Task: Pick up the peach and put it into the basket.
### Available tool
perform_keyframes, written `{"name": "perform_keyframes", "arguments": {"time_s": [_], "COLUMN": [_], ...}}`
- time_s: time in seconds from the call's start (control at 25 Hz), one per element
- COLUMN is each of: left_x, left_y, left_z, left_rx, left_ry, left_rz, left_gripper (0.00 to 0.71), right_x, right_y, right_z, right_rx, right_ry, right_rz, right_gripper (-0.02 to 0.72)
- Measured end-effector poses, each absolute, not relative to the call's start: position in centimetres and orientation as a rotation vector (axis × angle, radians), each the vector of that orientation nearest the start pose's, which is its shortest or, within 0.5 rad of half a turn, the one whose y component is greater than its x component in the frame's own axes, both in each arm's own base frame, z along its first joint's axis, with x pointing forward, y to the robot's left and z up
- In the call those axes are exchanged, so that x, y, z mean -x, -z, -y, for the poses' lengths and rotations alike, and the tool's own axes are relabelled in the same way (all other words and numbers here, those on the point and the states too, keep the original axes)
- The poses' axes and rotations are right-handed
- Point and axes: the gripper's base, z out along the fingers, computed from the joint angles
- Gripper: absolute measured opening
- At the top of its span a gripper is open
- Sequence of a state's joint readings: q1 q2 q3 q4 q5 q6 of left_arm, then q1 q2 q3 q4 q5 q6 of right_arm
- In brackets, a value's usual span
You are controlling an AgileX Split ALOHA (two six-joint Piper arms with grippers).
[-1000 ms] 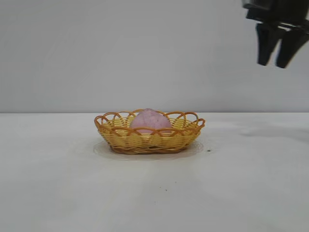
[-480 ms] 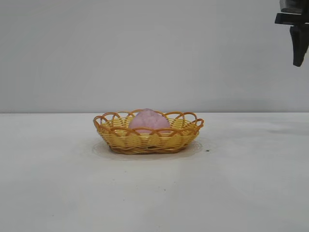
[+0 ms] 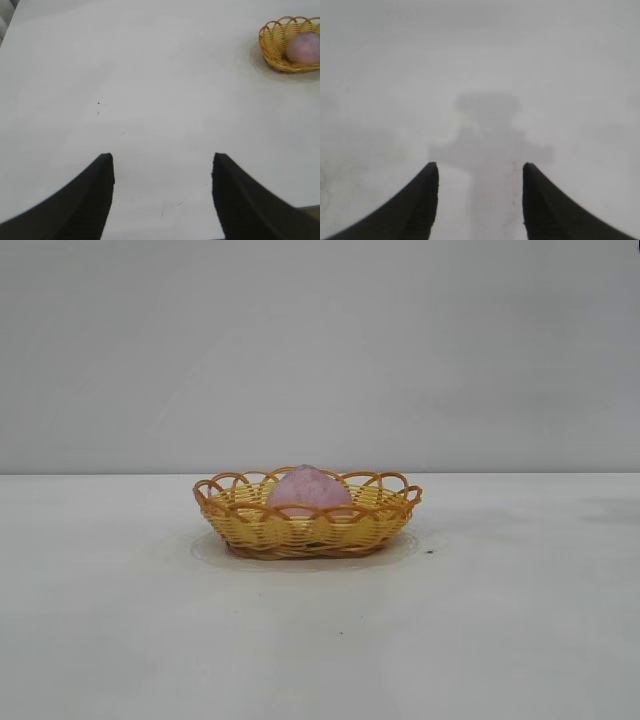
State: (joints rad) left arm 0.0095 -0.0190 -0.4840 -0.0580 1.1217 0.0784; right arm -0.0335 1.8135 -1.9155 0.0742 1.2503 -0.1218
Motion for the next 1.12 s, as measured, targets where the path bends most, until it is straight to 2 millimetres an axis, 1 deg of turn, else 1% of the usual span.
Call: {"name": "perform_keyframes", "arguments": {"time_s": [0.12,0.24,0.28,0.4,0.44,0.68,0.84,1.0,1.12], "left_x": [0.9,0.9,0.9,0.9,0.9,0.9,0.9,0.9,0.9], "left_y": [-26.8,-26.8,-26.8,-26.8,-26.8,-26.8,-26.8,-26.8,-26.8], "left_z": [0.5,0.5,0.5,0.5,0.5,0.5,0.5,0.5,0.5], "left_rx": [-0.077,-0.077,-0.077,-0.077,-0.077,-0.077,-0.077,-0.077,-0.077], "left_ry": [0.017,0.017,0.017,0.017,0.017,0.017,0.017,0.017,0.017], "left_rz": [-2.099,-2.099,-2.099,-2.099,-2.099,-2.099,-2.099,-2.099,-2.099], "left_gripper": [0.380,0.380,0.380,0.380,0.380,0.380,0.380,0.380,0.380], "right_x": [-36.8,-34.0,-33.1,-29.4,-28.3,-21.2,-17.1,-13.5,-10.5], "right_y": [-40.7,-42.0,-41.8,-41.6,-41.1,-39.7,-37.8,-35.5,-34.2], "right_z": [0.6,0.5,0.5,0.4,0.4,0.2,0.1,0.0,-0.1], "right_rx": [0.110,0.110,0.110,0.111,0.111,0.112,0.112,0.112,0.112], "right_ry": [-0.039,-0.037,-0.038,-0.036,-0.035,-0.025,-0.027,-0.020,-0.020], "right_rz": [-2.552,-2.531,-2.544,-2.566,-2.585,-2.603,-2.618,-2.635,-2.604], "right_gripper": [0.308,0.308,0.308,0.308,0.308,0.308,0.308,0.308,0.308]}}
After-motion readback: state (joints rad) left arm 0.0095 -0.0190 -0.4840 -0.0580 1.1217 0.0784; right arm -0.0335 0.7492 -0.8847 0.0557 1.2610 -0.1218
